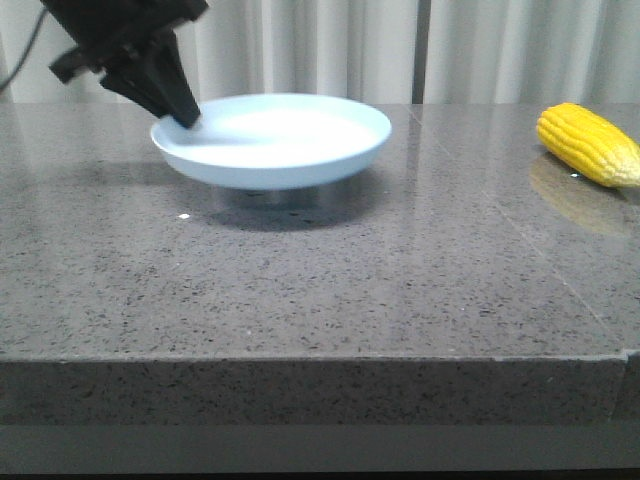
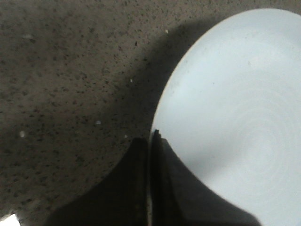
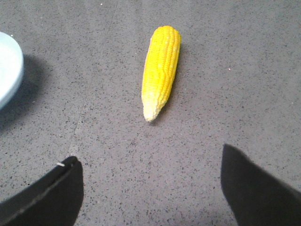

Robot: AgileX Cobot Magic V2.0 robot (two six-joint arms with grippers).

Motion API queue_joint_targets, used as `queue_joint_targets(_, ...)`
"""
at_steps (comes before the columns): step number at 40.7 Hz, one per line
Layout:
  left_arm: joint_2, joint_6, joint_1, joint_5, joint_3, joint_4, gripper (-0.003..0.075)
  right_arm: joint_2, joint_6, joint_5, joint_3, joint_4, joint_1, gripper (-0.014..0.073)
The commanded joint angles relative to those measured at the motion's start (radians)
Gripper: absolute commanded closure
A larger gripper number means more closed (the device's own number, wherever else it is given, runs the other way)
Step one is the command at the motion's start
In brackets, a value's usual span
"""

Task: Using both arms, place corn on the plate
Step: 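Grip the plate rim with the left gripper and slide it toward the table center, then release the plate and raise the left gripper away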

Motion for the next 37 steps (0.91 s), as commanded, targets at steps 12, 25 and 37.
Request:
queue_joint_targets(12, -0.017, 0.001, -0.022, -0.004, -0.034, -0.013, 0.0487, 0.007, -0.01, -0.075, -0.026, -0.003, 0.002, -0.0029)
queue_joint_targets(25, -0.07, -0.003, -0.048, 0.115, -0.134, 0.148, 0.0268, 0.007, -0.01, -0.075, -0.026, -0.003, 0.002, -0.0029)
queue_joint_targets(37, -0.259, -0.232, -0.237, 0.136, -0.145, 0.567, 0.0268, 0.007, -0.01, -0.075, -0.026, -0.003, 0.002, -0.0029)
